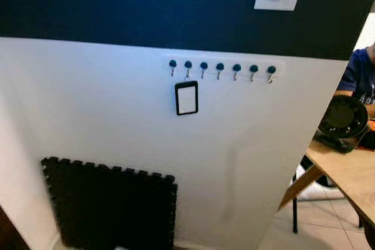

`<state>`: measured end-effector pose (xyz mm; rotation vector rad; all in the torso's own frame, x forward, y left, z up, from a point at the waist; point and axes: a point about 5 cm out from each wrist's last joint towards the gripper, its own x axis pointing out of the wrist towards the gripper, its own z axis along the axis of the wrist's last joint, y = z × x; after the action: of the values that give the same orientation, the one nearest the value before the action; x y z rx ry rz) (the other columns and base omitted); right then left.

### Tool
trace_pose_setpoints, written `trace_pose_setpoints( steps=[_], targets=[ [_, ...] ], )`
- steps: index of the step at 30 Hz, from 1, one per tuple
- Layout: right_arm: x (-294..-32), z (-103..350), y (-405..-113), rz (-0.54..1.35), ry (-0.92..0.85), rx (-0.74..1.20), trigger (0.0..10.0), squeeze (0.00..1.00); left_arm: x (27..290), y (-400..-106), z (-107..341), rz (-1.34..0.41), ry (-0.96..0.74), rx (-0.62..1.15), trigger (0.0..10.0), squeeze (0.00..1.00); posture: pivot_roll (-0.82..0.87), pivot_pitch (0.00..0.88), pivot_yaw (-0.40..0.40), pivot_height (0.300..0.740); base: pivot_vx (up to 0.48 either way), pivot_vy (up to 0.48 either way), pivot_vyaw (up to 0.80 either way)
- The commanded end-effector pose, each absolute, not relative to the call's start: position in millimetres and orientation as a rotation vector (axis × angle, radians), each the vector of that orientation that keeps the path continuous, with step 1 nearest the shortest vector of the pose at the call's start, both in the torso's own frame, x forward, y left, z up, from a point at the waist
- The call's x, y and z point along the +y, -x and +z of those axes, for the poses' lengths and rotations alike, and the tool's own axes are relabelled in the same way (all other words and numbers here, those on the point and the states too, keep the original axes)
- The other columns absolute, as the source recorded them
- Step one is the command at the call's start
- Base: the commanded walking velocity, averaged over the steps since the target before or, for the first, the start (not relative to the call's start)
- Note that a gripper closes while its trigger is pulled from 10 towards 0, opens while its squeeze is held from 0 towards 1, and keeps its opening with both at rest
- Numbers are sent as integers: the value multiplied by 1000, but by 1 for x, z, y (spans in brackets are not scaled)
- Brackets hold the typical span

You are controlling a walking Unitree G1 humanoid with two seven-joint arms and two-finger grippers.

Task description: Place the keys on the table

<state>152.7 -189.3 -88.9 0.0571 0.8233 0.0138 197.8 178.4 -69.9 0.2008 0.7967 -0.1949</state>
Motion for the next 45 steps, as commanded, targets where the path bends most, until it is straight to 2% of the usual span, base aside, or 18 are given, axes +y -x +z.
trace_pose_setpoints(
  steps=[1, 16, 45],
  targets=[
    [-193, -86, -157, 8, -45, 805, 10000, 0, 179, -191, -74, -181, -197, 825, 10000, 0, 33, 19, -2, 740, 0, 0, 0],
    [-191, -86, -159, 32, -36, 806, 10000, 0, 180, -190, -74, -204, -221, 815, 10000, 0, 35, 11, 0, 740, 0, 0, -33],
    [-188, -84, -161, 18, -38, 779, 10000, 0, 180, -194, -71, -173, -192, 771, 10000, 0, 42, 16, 0, 740, 0, 0, -791]
  ],
)
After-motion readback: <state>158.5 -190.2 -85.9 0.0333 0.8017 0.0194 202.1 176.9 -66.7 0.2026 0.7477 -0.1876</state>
